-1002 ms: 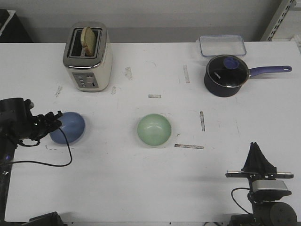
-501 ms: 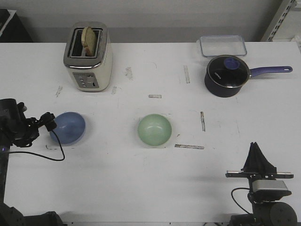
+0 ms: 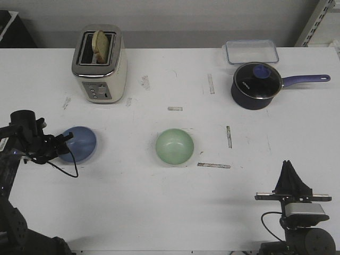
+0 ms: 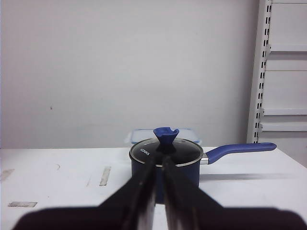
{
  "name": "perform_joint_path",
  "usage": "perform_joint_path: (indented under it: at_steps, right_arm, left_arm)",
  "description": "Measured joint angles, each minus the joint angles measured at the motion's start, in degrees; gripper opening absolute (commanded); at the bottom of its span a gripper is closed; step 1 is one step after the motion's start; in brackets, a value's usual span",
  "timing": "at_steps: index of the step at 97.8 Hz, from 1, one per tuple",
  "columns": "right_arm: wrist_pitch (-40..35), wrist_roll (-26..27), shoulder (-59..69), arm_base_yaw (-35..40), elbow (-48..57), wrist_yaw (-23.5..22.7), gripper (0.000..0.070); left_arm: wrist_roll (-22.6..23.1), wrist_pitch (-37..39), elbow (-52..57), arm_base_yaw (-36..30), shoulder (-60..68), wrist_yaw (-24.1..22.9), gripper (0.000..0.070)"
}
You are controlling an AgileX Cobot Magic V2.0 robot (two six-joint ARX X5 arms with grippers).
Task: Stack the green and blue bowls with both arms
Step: 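Reach the left gripper to the light blue bowl and grasp its rim, then lift the blue bowl with the left gripper and carry it over the green bowl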
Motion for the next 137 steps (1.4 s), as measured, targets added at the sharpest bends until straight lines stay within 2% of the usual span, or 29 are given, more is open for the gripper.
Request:
perform_joint_path:
  at_steps: [15, 31, 32, 43, 54, 79, 106, 128, 137]
  right_arm:
    - [0.0, 0.0, 0.0, 0.0, 0.0, 0.0, 0.0012]
    - [0.0, 0.0, 0.0, 0.0, 0.0, 0.0, 0.0012]
    - [0.0, 0.0, 0.0, 0.0, 0.0, 0.0, 0.0012]
    - [0.0, 0.0, 0.0, 0.0, 0.0, 0.0, 0.0012]
    - [0.0, 0.0, 0.0, 0.0, 0.0, 0.0, 0.0012]
    - [0.0, 0.0, 0.0, 0.0, 0.0, 0.0, 0.0012]
    - [0.0, 0.0, 0.0, 0.0, 0.0, 0.0, 0.0012]
    - [0.0, 0.0, 0.0, 0.0, 0.0, 0.0, 0.0012]
    - [0.0, 0.0, 0.0, 0.0, 0.0, 0.0, 0.0012]
  left_arm:
    - [0.0, 1.7, 0.0, 0.0, 0.0, -0.1, 0.0000]
    - [-0.5, -2.1, 2.4, -0.9, 0.0, -0.4, 0.0000]
    - [-0.7, -5.8, 8.3, -4.5, 0.0, -0.4, 0.0000]
    - [-1.2, -6.3, 12.7, -8.8, 0.0, -0.4, 0.0000]
    - [-3.4, -5.3, 15.0, -14.0, 0.0, -0.4, 0.0000]
    - [-11.7, -2.1, 17.3, -28.2, 2.1, -0.3, 0.0001]
    - [-15.3, -1.9, 25.8, -43.0, 11.9, -0.3, 0.0001]
    - [-15.9, -0.9, 30.4, -49.2, 16.4, 0.0, 0.0010]
    - [-15.9, -1.6, 30.4, -49.7, 18.0, -0.1, 0.0059]
